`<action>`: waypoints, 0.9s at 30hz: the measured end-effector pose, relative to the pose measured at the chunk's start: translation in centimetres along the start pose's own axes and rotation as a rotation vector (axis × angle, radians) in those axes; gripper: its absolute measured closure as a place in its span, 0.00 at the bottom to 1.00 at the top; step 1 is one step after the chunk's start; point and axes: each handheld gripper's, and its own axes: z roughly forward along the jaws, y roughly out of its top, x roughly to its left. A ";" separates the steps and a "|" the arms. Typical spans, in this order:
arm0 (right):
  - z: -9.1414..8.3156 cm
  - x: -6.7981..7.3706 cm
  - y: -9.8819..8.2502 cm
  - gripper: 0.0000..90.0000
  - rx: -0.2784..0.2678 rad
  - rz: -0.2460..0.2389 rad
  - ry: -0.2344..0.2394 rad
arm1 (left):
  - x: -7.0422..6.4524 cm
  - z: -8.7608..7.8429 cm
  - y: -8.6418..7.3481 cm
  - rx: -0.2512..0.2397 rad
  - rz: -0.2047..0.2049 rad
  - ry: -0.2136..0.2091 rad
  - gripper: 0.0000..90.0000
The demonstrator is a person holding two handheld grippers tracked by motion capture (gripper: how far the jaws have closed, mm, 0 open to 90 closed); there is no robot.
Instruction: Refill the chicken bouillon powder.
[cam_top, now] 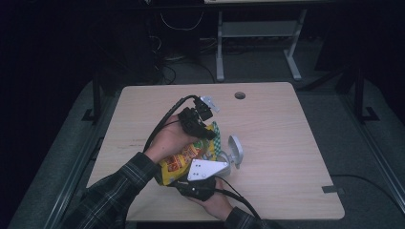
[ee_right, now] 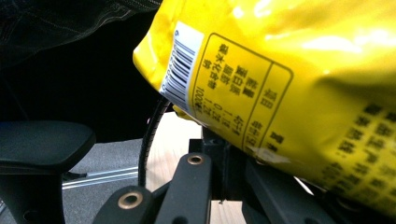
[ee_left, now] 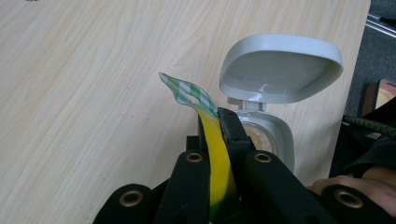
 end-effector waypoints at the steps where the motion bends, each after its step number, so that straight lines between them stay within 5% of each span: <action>1: 0.0 0.0 0.0 1.00 0.000 0.001 0.000 | 0.0 0.0 0.0 0.000 -0.001 0.000 1.00; 27: 0.0 -0.1 0.0 1.00 -0.006 0.006 0.000 | 0.1 0.1 0.1 0.003 0.002 0.004 1.00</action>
